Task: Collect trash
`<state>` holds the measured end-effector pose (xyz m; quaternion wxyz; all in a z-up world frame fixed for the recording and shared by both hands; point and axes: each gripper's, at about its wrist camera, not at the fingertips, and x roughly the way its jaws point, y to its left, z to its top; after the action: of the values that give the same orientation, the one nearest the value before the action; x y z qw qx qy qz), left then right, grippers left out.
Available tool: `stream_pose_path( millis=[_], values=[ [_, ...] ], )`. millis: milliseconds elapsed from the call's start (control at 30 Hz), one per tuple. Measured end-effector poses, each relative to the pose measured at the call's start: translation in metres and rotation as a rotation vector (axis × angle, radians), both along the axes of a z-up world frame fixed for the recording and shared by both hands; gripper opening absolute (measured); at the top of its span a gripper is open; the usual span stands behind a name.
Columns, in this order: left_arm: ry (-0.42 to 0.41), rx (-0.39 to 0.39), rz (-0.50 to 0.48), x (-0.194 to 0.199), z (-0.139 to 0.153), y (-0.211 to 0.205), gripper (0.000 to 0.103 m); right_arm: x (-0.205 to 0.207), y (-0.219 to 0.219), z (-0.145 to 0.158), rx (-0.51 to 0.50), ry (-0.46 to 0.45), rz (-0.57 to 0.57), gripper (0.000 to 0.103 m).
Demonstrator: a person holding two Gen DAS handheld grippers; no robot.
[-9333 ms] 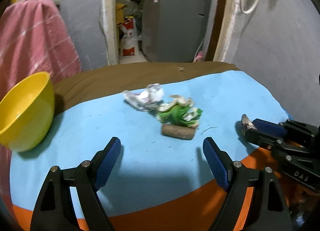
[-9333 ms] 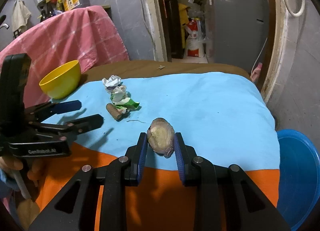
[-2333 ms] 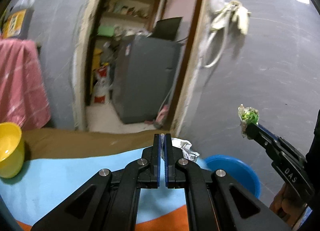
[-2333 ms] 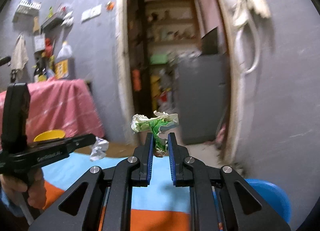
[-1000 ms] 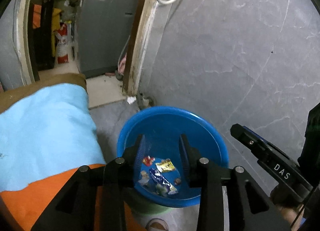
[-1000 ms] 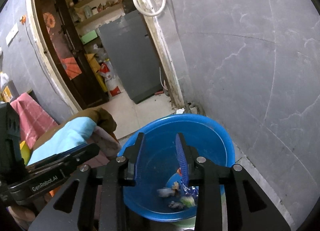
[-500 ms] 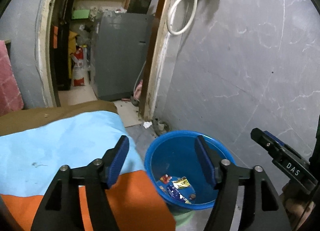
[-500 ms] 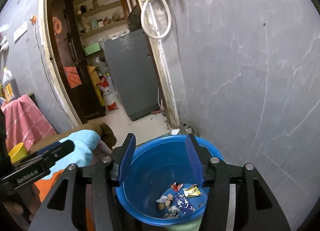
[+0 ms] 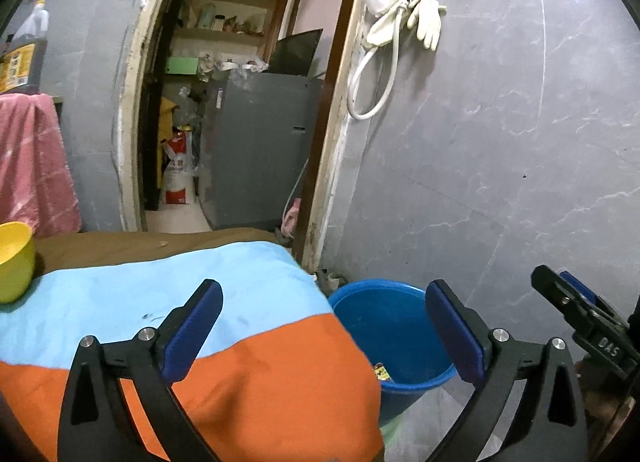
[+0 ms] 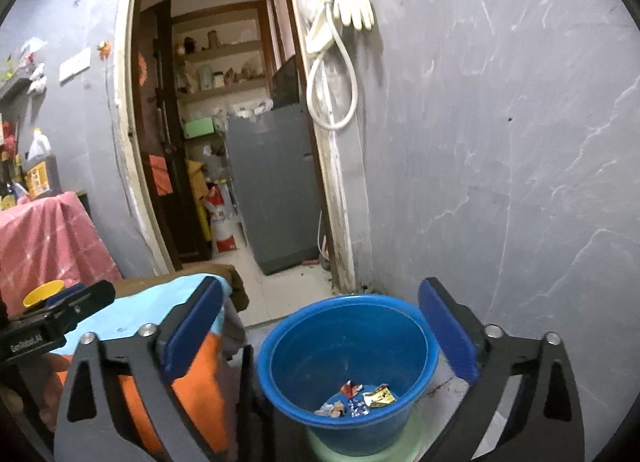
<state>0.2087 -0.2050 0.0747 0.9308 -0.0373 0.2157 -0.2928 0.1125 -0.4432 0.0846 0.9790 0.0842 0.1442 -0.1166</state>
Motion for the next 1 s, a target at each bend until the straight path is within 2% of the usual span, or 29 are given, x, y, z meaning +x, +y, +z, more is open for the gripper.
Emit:
stream_pose_path(
  millis=[233,567,733,1000],
  values=[
    [-0.02,-0.038,0.036,-0.036,0.002,0.035,0.1,-0.033,0.031,0.002,-0.016,-0.018,0.016,0.103],
    [-0.072,-0.011,0.073,-0.077,0.001,0.067,0.101,-0.078,0.068,0.003,-0.056,-0.069,0.016,0.103],
    [-0.082,0.017,0.092,-0.098,-0.01,0.08,0.101,-0.1,0.086,-0.004,-0.067,-0.085,0.013,0.103],
    [-0.094,0.017,0.169,-0.125,-0.028,0.106,0.101,-0.13,0.11,-0.021,-0.07,-0.116,0.007,0.103]
  ],
)
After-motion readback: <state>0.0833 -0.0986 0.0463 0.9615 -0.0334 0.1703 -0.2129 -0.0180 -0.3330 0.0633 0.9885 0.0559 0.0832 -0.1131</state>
